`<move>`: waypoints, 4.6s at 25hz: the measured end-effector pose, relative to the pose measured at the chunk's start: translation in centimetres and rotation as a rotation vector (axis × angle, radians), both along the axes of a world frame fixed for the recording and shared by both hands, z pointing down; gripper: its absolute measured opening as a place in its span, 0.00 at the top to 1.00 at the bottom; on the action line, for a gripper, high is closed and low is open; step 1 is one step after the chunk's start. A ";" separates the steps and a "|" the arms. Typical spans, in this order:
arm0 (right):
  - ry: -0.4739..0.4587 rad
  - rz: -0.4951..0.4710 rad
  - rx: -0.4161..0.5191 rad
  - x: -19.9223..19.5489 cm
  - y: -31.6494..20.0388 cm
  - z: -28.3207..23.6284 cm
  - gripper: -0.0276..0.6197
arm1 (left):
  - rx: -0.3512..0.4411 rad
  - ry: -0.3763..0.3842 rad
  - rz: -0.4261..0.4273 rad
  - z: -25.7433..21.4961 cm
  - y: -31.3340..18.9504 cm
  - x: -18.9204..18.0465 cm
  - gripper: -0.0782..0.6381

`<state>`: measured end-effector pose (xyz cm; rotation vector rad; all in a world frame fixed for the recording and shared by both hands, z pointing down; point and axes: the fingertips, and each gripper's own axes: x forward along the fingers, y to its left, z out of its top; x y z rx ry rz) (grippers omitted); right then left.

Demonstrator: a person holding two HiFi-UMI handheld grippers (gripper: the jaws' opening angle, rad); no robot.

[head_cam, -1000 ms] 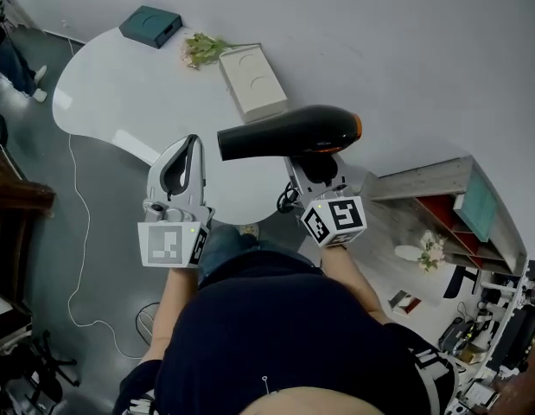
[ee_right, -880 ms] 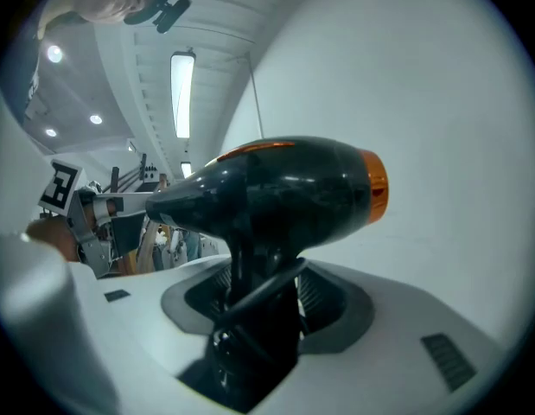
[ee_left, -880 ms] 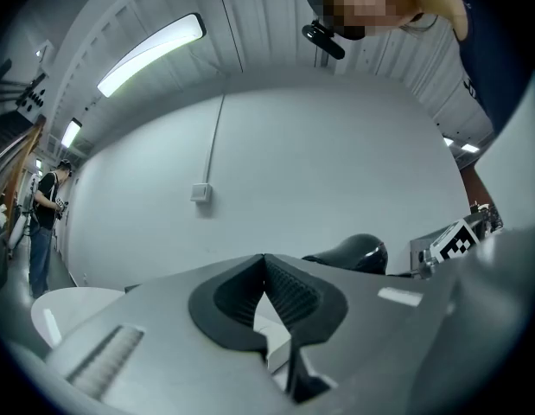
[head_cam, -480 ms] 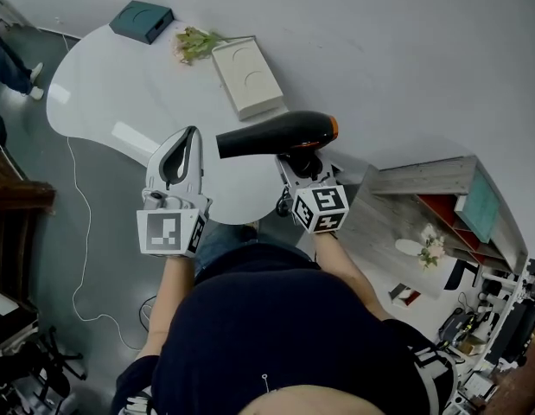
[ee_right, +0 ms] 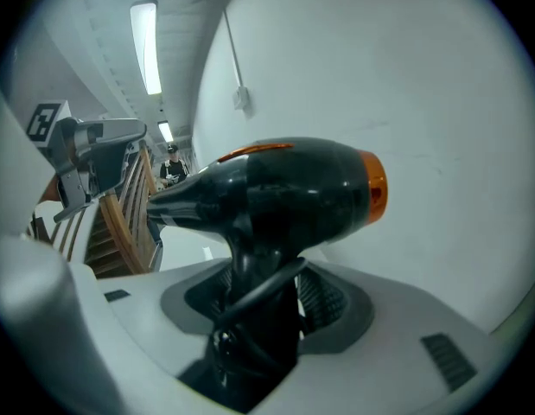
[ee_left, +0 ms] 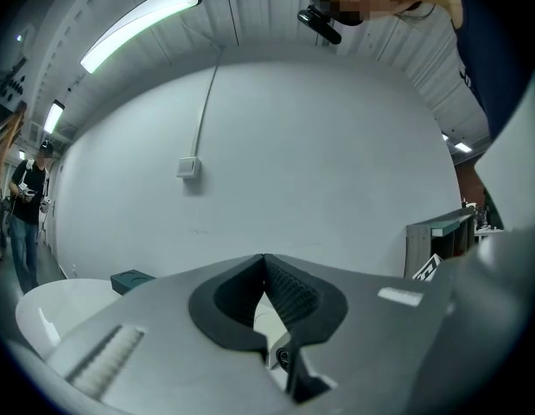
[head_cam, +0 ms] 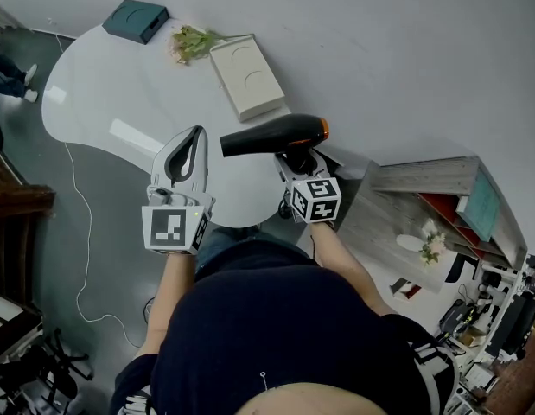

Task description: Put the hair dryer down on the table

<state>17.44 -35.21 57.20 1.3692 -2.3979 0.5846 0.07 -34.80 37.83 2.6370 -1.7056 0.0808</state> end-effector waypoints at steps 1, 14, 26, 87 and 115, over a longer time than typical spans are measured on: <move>0.004 -0.001 -0.014 -0.1 -0.1 0.5 0.60 | -0.006 -0.001 0.001 0.2 -0.2 -0.1 0.88; 0.007 0.008 -0.228 -1.5 -1.3 5.9 0.60 | -0.034 -0.010 0.045 1.5 -2.2 -0.9 0.87; 0.030 0.027 -0.421 -2.6 -1.7 10.0 0.60 | -0.072 -0.003 0.048 2.6 -3.6 -2.1 0.87; 0.052 0.328 0.451 4.4 -3.5 -21.3 0.94 | 0.040 0.035 0.125 -3.8 -3.5 1.0 0.88; 0.071 0.251 0.751 6.3 4.8 -35.3 0.94 | 0.271 0.007 0.080 -16.4 3.6 5.4 0.87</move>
